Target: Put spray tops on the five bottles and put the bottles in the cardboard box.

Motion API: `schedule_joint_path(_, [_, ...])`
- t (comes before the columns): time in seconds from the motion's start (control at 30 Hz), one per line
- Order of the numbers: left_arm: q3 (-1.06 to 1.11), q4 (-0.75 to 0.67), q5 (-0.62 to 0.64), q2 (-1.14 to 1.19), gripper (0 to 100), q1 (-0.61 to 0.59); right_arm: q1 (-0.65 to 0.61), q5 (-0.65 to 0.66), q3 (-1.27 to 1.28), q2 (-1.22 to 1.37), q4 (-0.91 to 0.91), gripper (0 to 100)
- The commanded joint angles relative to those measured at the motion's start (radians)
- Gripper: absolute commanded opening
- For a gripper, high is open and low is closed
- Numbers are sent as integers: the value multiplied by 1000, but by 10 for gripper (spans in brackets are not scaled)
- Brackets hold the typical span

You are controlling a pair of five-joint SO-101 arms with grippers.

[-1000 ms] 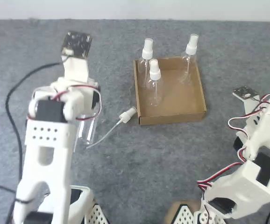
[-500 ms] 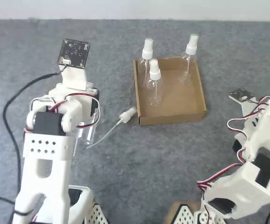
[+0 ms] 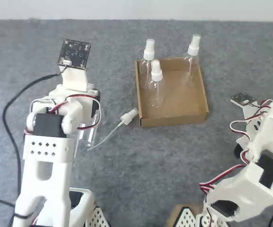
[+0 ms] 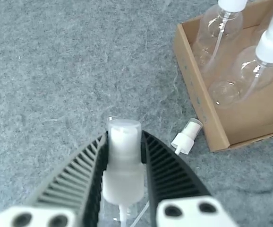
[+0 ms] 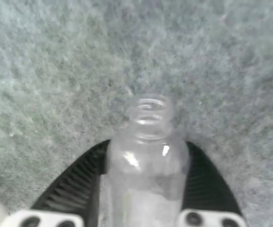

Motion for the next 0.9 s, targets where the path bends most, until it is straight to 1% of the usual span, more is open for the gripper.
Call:
schedule_joint_path(0.0, [-18, 20, 8, -46, 25, 2, 21, 6, -31, -67, 10, 13])
schedule_joint_path(0.07, [-31, 25, 9, -46, 25, 2, 22, -2, -34, -117, 18, 24])
schedule_joint_path(0.17, [-53, 25, 11, -46, 24, 2, 13, -69, -38, -237, 21, 6])
schedule_joint_path(0.27, [-73, 25, 32, -46, 24, 2, -38, -143, -31, -389, 24, 6])
schedule_joint_path(0.37, [-105, 25, 64, -46, 23, 3, -128, -269, -31, -547, 48, 6])
schedule_joint_path(0.5, [-196, 37, 66, -52, 23, -5, -337, -440, -31, -746, 88, 5])
schedule_joint_path(0.6, [-302, 98, 61, -100, 23, -6, -541, -560, -31, -865, 107, 5])
schedule_joint_path(0.7, [-410, 161, 64, -176, 23, -6, -773, -675, -26, -934, 105, 5])
schedule_joint_path(0.8, [-496, 198, 66, -232, 23, 2, -997, -761, 12, -947, 61, 5])
schedule_joint_path(0.87, [-541, 222, 66, -247, 23, 2, -1115, -801, 64, -947, -10, 5])
